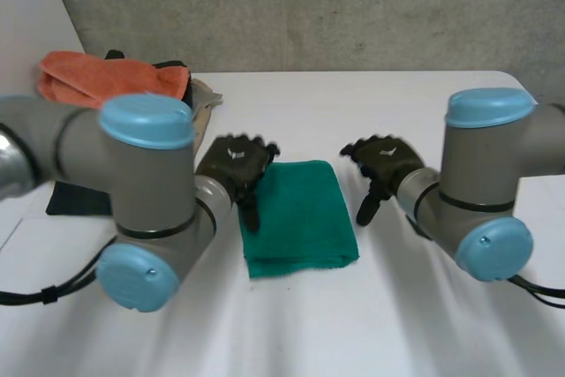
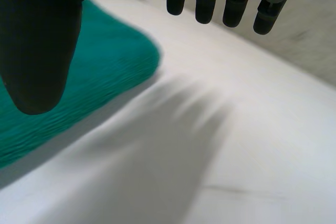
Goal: Fold the laundry.
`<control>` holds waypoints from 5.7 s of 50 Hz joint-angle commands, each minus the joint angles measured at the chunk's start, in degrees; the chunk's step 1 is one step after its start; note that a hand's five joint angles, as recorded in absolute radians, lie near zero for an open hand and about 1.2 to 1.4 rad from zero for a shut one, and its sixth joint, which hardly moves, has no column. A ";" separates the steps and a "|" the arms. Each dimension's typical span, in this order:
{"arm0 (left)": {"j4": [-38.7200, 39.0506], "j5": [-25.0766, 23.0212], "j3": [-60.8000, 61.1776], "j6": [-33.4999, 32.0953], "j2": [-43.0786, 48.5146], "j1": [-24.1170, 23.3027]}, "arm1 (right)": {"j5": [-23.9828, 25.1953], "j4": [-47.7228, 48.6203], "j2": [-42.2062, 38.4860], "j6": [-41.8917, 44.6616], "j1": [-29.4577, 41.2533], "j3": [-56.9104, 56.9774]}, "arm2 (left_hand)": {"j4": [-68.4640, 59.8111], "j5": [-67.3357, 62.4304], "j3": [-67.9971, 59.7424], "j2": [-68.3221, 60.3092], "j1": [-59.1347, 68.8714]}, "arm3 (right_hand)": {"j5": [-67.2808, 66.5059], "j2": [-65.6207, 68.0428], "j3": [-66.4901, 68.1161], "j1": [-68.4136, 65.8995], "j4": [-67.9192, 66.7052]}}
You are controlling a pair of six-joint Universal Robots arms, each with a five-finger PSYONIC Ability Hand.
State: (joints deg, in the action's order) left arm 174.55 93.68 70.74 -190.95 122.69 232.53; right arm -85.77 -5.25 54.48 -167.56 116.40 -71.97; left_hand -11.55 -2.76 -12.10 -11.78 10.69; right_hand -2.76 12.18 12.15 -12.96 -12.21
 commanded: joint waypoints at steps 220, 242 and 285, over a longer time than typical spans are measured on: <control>14.50 -20.29 31.92 12.00 -25.22 24.90 | -6.43 2.86 16.28 -13.33 -5.49 -27.43 | 1.55 2.76 2.10 1.78 -0.69 | -5.26 5.84 5.87 -5.06 -5.81; 14.59 -22.75 34.73 16.40 -21.09 27.01 | -2.39 7.72 31.73 0.56 2.95 -19.71 | 1.55 2.76 2.10 1.78 -0.69 | -67.24 67.82 67.85 -67.04 -67.79; 9.05 -42.08 28.23 41.79 -7.46 10.23 | -2.83 1.73 36.85 -2.95 5.68 -5.64 | 1.55 2.76 2.10 1.78 -0.69 | -67.24 67.82 67.85 -67.04 -67.79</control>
State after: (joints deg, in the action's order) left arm 183.89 55.13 99.28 -154.51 115.10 245.85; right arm -87.85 -4.95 92.74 -170.70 123.31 -77.61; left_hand -12.98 -3.78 -13.25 -13.26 13.34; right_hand -55.85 67.13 68.08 -61.88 -68.63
